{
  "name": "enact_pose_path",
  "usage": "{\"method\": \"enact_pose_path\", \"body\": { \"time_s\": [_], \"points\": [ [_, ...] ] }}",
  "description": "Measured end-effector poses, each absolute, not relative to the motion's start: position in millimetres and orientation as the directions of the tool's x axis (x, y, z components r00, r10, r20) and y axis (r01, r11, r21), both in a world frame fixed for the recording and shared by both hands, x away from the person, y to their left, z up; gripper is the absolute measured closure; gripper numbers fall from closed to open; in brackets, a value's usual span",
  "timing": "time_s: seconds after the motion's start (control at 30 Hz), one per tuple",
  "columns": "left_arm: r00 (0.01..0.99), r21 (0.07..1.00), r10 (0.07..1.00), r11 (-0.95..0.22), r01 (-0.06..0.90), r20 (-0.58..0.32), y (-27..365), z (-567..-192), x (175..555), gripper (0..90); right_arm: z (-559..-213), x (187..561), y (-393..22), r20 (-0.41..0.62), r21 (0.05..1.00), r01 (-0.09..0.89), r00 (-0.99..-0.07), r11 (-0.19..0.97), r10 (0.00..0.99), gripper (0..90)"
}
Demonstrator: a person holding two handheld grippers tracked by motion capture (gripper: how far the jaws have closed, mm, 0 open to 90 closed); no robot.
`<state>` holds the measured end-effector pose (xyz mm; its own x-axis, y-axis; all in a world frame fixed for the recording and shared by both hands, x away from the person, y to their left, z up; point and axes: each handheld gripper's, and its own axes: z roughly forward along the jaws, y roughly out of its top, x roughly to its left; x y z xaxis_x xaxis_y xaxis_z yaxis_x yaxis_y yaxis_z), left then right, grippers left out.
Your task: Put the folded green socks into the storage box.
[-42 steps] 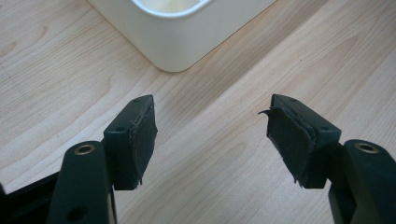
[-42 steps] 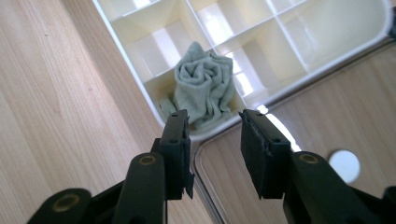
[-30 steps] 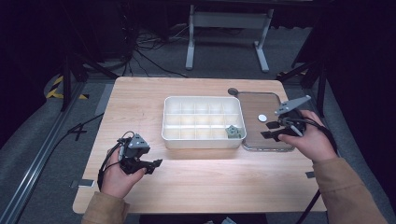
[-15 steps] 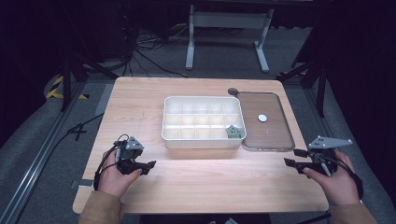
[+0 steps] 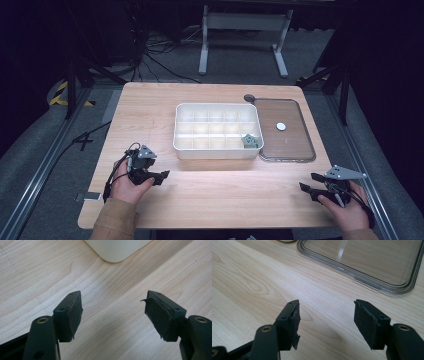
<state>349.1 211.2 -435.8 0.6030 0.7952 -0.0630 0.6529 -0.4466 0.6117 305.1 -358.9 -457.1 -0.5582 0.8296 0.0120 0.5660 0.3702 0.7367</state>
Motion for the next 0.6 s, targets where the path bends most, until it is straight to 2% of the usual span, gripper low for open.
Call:
{"method": "enact_pose_path", "body": {
  "time_s": [0.23, 0.43, 0.53, 0.6],
  "points": [
    [0.579, 0.637, 0.813, -0.415, 0.65, -0.061, 215.8, -438.3, 353.3, 33.0, -470.4, 302.1, -350.3, -0.043, 0.743, 0.53, -0.571, 0.408, 0.82, 33.6],
    [0.568, 0.636, 0.82, -0.402, 0.659, -0.07, 212.0, -442.7, 355.7, 32.6, -476.7, 301.1, -348.0, -0.038, 0.741, 0.533, -0.574, 0.408, 0.818, 31.2],
    [0.571, 0.627, 0.818, -0.414, 0.66, -0.061, 210.6, -448.4, 356.6, 31.1, -480.6, 302.6, -348.1, -0.035, 0.742, 0.531, -0.58, 0.41, 0.814, 31.4],
    [0.547, 0.612, 0.837, -0.424, 0.667, -0.016, 210.0, -454.6, 358.2, 30.3, -479.2, 304.3, -348.7, -0.04, 0.752, 0.522, -0.574, 0.402, 0.818, 31.4]
  ]
}}
